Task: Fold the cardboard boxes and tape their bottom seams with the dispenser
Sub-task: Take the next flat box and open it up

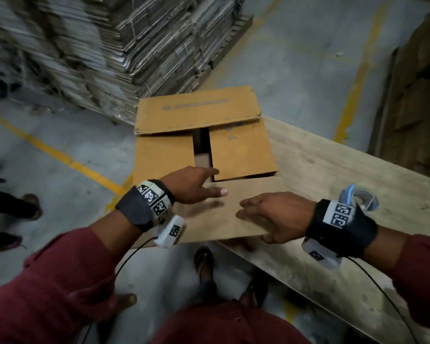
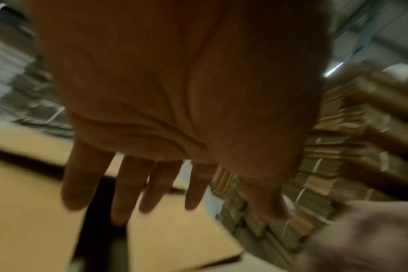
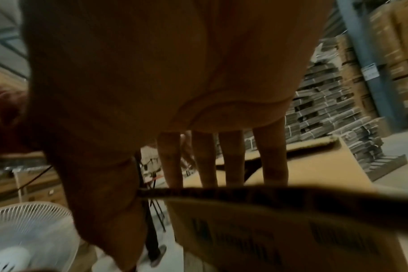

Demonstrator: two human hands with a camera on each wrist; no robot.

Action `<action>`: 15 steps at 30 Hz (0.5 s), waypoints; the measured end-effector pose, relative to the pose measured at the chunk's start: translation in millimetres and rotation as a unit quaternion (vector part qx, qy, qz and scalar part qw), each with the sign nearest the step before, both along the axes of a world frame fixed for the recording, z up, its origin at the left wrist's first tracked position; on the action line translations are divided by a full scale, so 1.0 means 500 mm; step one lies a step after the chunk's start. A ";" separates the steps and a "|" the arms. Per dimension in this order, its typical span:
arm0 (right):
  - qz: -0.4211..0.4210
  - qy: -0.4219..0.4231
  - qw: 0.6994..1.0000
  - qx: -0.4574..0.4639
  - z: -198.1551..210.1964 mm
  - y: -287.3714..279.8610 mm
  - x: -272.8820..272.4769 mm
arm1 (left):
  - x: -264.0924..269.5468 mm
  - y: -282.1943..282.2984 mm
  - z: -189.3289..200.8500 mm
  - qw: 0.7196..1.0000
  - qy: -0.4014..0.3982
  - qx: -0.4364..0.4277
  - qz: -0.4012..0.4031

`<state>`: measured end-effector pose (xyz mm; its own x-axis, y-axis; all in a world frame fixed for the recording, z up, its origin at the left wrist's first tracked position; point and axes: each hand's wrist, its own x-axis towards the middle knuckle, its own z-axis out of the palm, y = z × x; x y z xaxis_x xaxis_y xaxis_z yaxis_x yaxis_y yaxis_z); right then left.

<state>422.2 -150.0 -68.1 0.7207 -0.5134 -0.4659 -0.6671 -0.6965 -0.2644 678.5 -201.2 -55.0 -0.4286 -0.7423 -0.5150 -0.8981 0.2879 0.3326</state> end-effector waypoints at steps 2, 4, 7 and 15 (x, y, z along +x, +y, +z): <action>-0.014 -0.024 0.999 -0.017 0.040 -0.031 -0.007 | 0.000 0.032 0.061 1.000 0.009 -0.004 -0.021; -0.033 -0.043 0.997 -0.058 0.085 -0.068 -0.010 | 0.010 0.055 0.120 0.999 0.022 -0.023 -0.041; -0.083 -0.058 0.985 -0.137 0.143 -0.126 -0.004 | 0.040 0.050 0.165 0.997 0.053 -0.052 -0.029; -0.210 -0.033 0.937 -0.279 0.073 -0.265 0.058 | 0.081 -0.086 0.091 0.984 -0.035 -0.172 -0.015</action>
